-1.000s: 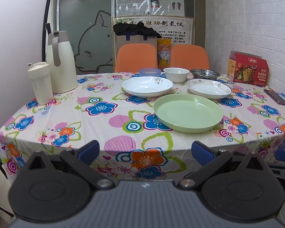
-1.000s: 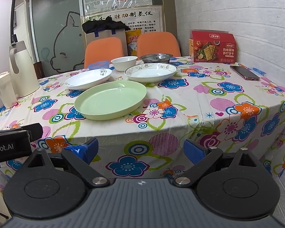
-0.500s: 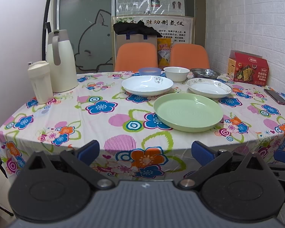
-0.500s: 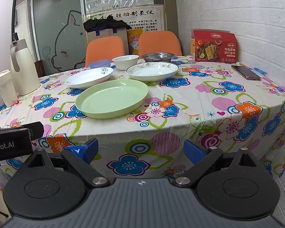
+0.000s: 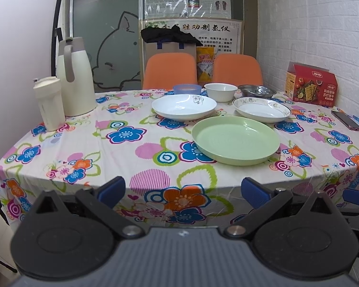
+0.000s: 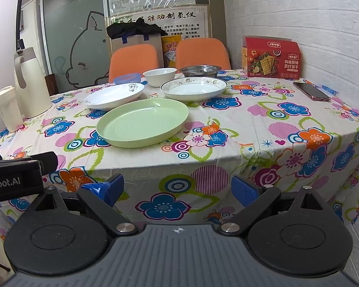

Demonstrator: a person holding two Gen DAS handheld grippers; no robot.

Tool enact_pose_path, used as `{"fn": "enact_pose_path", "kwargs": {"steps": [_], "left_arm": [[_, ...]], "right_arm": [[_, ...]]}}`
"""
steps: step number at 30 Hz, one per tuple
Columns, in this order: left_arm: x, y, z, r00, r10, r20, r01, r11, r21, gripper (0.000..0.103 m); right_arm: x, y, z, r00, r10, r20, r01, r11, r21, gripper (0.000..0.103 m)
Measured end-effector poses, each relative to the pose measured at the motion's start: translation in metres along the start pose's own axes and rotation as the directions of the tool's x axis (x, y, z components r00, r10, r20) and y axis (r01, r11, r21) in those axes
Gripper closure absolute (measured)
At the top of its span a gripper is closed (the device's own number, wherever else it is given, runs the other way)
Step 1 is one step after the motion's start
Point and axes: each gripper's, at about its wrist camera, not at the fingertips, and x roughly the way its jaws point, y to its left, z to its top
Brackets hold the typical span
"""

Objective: Organize plates and bowls

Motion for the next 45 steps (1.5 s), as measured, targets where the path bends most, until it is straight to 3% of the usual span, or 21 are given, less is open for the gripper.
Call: {"fn": "enact_pose_path", "kwargs": {"steps": [24,26,29,34,40,45], "left_arm": [[0.016,0.005,0.009,0.999,-0.039,-0.016,0.039,0.999,-0.007,0.0],[0.033,0.012,0.011,0.998,-0.053,-0.039,0.051,0.998,-0.033,0.0],[0.066,0.022,0.021,0.99,-0.068,-0.126,0.06,0.996,-0.067,0.0],[0.107,0.032,0.055,0.982,-0.084,-0.167,0.068,0.992,-0.104,0.0],[0.173,0.033,0.089,0.951,-0.146,-0.272,0.112,0.984,-0.136,0.0],[0.216,0.032,0.094,0.922,-0.201,-0.332,0.161,0.977,-0.142,0.006]], "right_arm": [[0.002,-0.004,0.003,1.0,-0.003,0.014,0.003,1.0,-0.009,0.019],[0.004,-0.013,0.002,0.999,-0.024,0.039,0.024,1.0,-0.002,0.019],[0.02,-0.033,0.008,0.999,-0.042,-0.003,0.042,0.998,0.039,0.019],[0.055,-0.047,0.043,0.999,0.002,-0.04,0.0,0.998,0.068,0.019],[0.122,-0.026,0.089,0.995,0.05,-0.082,-0.051,0.998,-0.02,0.019],[0.167,-0.008,0.097,0.985,0.056,-0.164,-0.076,0.99,-0.119,0.019]]}}
